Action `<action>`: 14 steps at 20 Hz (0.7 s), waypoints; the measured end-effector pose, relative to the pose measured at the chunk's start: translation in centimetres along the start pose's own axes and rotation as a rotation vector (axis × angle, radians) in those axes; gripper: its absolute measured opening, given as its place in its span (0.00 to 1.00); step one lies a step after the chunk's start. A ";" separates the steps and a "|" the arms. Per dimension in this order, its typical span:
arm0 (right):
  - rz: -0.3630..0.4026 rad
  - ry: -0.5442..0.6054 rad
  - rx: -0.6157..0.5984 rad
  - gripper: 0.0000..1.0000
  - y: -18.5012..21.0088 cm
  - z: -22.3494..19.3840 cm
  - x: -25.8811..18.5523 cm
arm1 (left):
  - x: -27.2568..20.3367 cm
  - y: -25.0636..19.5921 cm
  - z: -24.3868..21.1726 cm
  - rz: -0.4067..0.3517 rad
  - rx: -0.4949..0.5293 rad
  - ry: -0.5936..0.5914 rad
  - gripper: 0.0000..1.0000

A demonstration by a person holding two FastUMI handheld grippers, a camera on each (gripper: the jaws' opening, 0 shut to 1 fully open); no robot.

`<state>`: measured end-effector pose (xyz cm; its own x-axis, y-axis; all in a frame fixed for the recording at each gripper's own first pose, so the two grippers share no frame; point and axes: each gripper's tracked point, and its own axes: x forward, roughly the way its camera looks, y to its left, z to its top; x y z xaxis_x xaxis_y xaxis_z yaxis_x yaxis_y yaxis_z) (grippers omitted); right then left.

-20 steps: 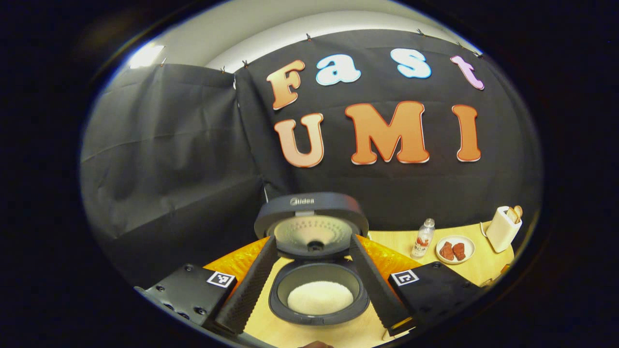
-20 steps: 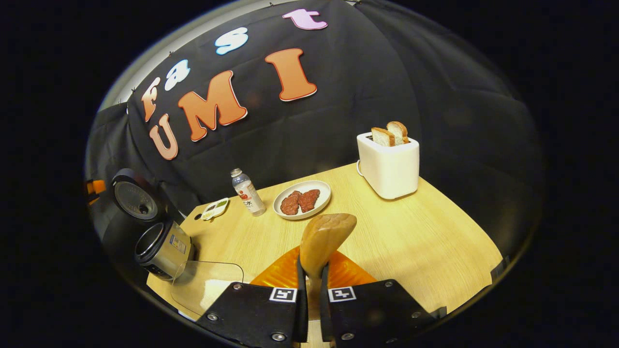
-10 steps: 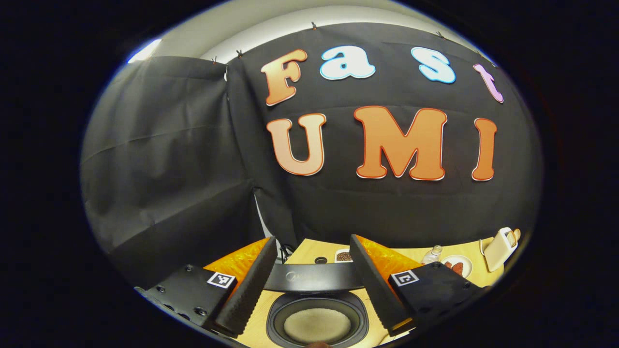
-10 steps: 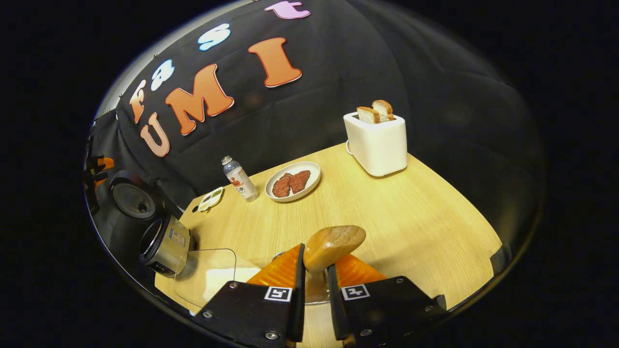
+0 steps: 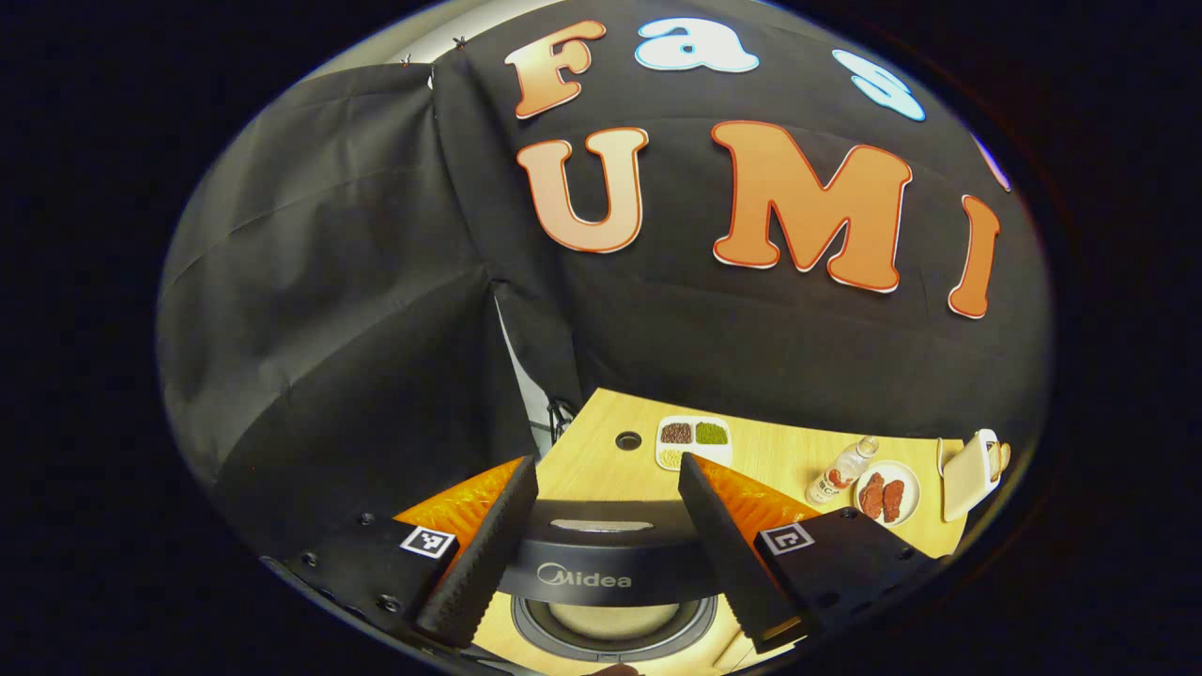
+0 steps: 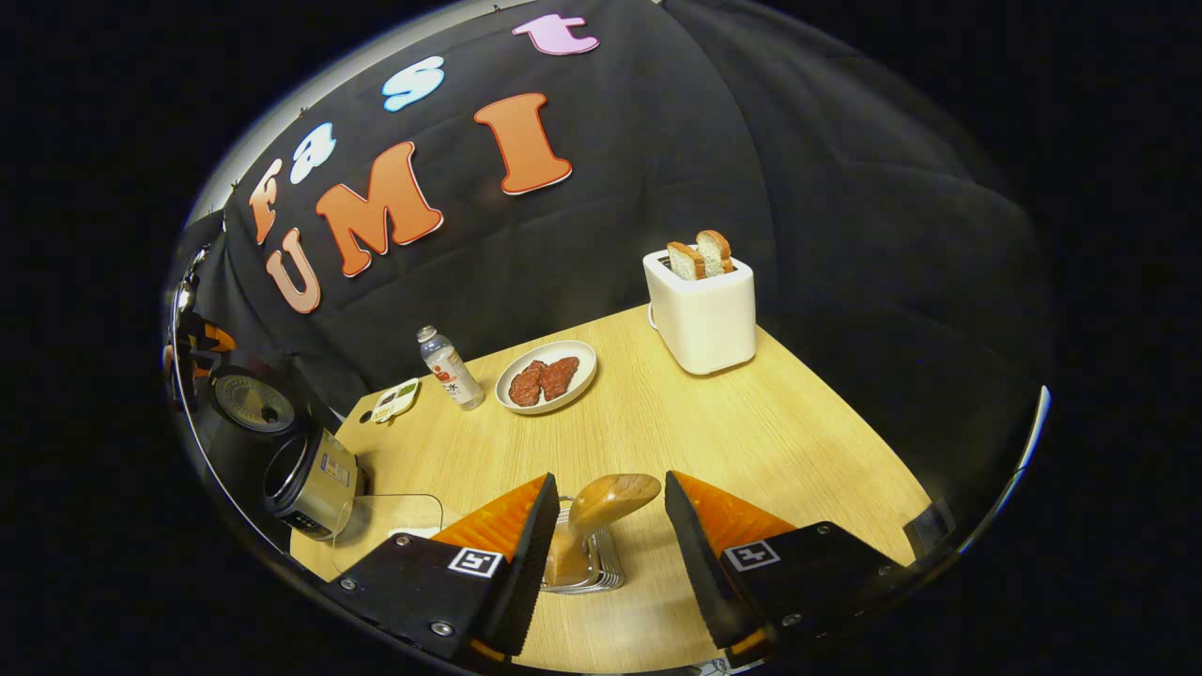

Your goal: Close the left gripper, press the button to open the rice cooker; take a wooden spoon from the chopstick holder with the right hand, scoop a spoonful of rice and pour it into the rice cooker, then put the wooden spoon back into the chopstick holder.

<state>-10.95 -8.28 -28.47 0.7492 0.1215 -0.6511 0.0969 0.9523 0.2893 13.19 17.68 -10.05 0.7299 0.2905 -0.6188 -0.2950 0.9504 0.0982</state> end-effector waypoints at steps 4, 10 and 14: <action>0.014 0.002 -0.002 0.72 0.6 0.4 0.5 | -1.4 -0.4 -4.3 -0.014 -0.008 0.119 0.98; 0.016 0.003 -0.012 0.73 0.8 0.6 0.8 | -3.0 -0.5 -10.5 -0.029 -0.010 0.201 0.98; 0.018 -0.003 -0.028 0.75 1.0 0.8 0.9 | -3.1 -0.8 -13.4 -0.043 -0.016 0.264 0.98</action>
<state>-9.67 -7.43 -28.18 0.7524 0.1377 -0.6442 0.0655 0.9574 0.2813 2.91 14.56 -18.65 0.5563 0.2092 -0.8042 -0.2786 0.9587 0.0566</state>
